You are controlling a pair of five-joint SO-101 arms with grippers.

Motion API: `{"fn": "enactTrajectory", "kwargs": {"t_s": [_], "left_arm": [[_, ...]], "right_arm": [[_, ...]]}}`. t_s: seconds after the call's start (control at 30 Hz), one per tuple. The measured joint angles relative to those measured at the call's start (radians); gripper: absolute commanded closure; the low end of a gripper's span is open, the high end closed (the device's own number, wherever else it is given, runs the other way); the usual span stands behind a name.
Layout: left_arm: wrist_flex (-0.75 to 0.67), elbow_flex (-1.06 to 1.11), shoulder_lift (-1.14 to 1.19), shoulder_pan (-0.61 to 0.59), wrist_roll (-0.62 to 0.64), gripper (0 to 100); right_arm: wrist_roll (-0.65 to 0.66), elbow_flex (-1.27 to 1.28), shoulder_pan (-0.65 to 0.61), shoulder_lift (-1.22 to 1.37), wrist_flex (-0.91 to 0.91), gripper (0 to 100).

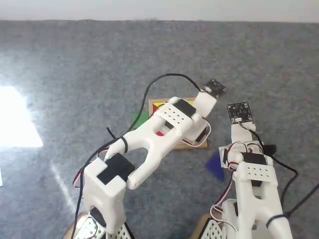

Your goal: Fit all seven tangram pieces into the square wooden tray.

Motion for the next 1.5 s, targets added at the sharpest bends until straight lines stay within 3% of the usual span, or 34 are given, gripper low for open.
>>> {"fn": "enactTrajectory", "kwargs": {"t_s": [0.37, 1.1, 1.33, 1.5], "left_arm": [[-0.084, 0.000, 0.000, -0.129, -0.106, 91], [-0.097, -0.069, 0.080, -0.149, -0.123, 93], [-0.051, -0.069, -0.023, -0.124, -0.123, 93], [0.020, -0.069, -0.187, -0.232, -0.112, 93]], "right_arm": [[0.000, 0.000, 0.000, 0.000, 0.000, 47.9], [0.000, 0.000, 0.000, 0.000, 0.000, 47.9], [0.000, 0.000, 0.000, 0.000, 0.000, 47.9], [0.000, 0.000, 0.000, 0.000, 0.000, 47.9]]}}
